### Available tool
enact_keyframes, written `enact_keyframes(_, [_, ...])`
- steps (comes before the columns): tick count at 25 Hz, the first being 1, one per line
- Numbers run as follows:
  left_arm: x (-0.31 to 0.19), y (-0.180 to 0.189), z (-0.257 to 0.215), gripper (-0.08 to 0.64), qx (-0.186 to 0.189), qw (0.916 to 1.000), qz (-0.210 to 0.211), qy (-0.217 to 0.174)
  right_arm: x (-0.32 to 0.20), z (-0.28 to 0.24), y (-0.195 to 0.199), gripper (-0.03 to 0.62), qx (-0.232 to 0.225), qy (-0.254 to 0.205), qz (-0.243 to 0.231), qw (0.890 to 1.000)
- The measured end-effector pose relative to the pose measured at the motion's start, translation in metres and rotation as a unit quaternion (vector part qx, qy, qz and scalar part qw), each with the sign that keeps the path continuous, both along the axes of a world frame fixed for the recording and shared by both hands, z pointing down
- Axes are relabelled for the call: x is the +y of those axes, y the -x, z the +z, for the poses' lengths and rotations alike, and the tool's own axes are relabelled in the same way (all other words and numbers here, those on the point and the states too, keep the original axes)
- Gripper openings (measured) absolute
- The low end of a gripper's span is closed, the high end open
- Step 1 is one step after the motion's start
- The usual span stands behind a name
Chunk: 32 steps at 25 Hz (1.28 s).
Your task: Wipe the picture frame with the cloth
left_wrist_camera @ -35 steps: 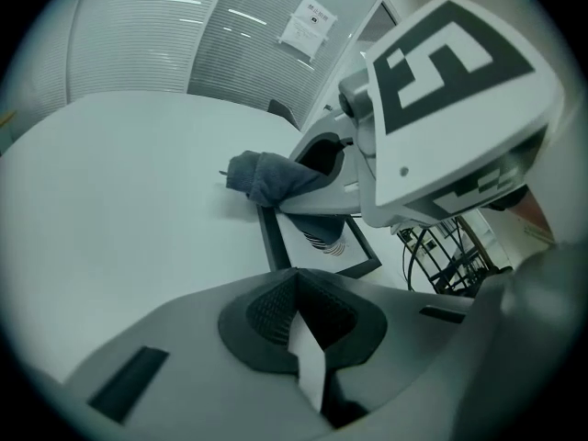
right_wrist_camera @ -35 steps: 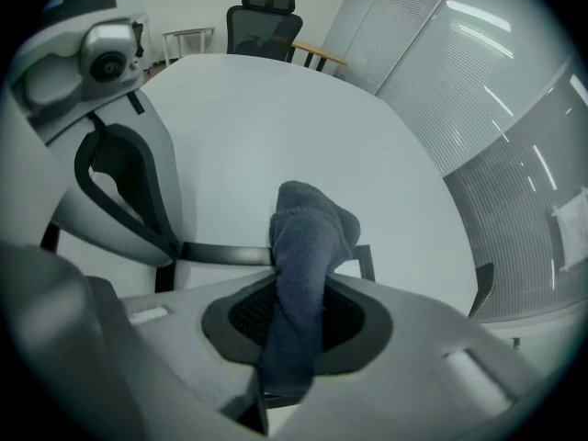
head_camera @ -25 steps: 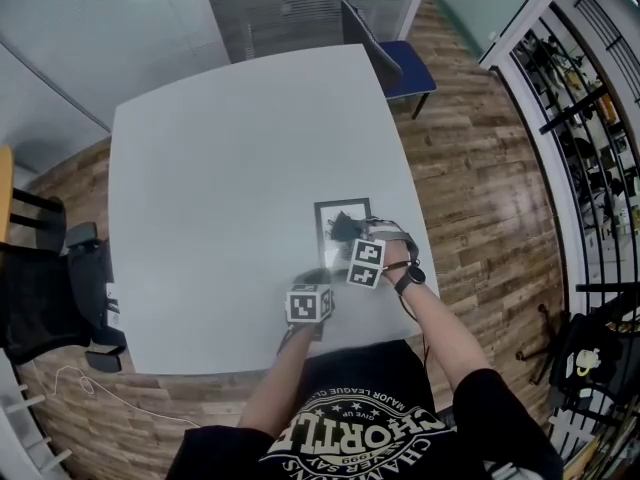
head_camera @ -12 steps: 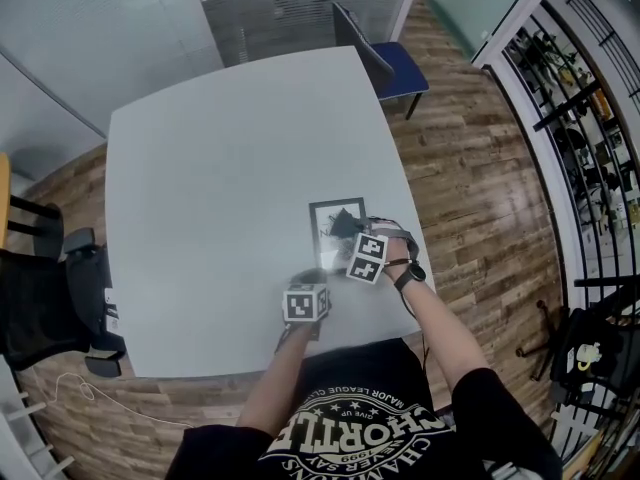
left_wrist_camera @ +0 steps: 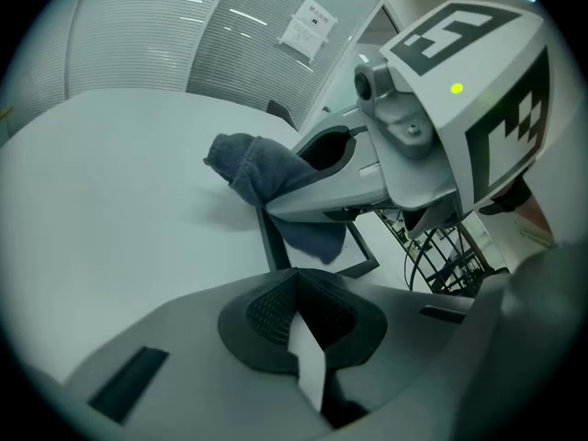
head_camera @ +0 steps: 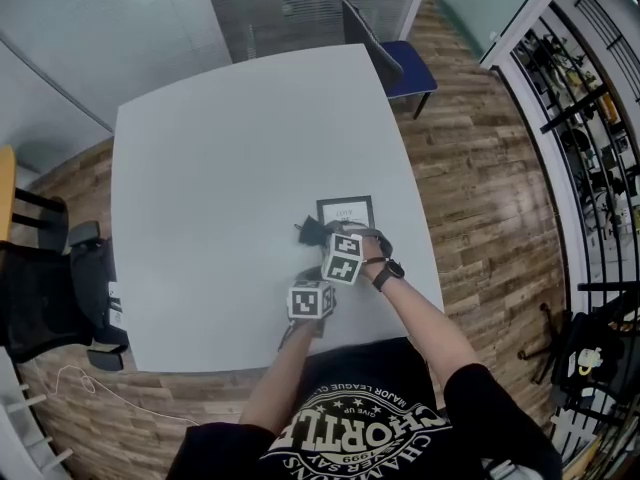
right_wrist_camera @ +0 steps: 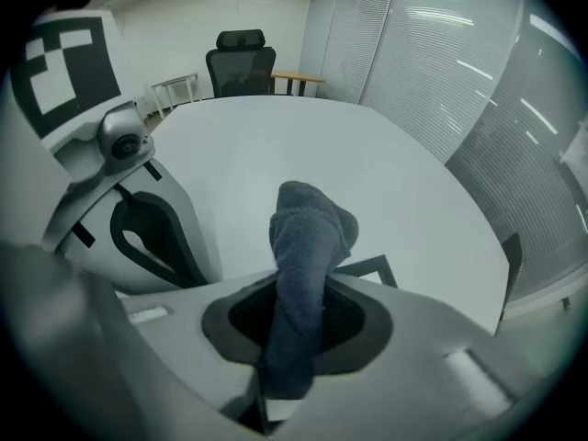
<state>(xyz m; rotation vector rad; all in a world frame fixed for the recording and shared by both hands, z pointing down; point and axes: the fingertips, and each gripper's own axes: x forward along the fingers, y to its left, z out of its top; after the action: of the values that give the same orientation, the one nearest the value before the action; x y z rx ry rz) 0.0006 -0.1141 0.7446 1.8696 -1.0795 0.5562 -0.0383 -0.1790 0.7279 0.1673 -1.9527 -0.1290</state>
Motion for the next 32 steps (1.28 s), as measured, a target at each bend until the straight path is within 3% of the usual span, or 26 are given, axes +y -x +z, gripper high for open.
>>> enact_keyframes(5, [-0.001,0.0,0.002,0.005,0.001,1.0,0.002,0.001,0.001,0.011,-0.012,0.078,0.005,0.014,0.012,1.0])
enact_keyframes(21, [-0.002,0.002,-0.003,0.005,-0.002,1.0,0.006,0.001,-0.017,0.011,-0.124,0.078,0.049,-0.007,0.102,0.994])
enact_keyframes(27, [-0.005,0.004,-0.008,0.005,-0.014,0.9999,0.007,0.0,-0.019,0.009,-0.119,0.078,0.036,0.004,0.118,0.992])
enact_keyframes(32, [-0.004,0.001,-0.008,0.005,-0.012,0.9997,0.015,0.015,-0.015,-0.007,-0.074,0.078,-0.009,0.014,0.094,0.995])
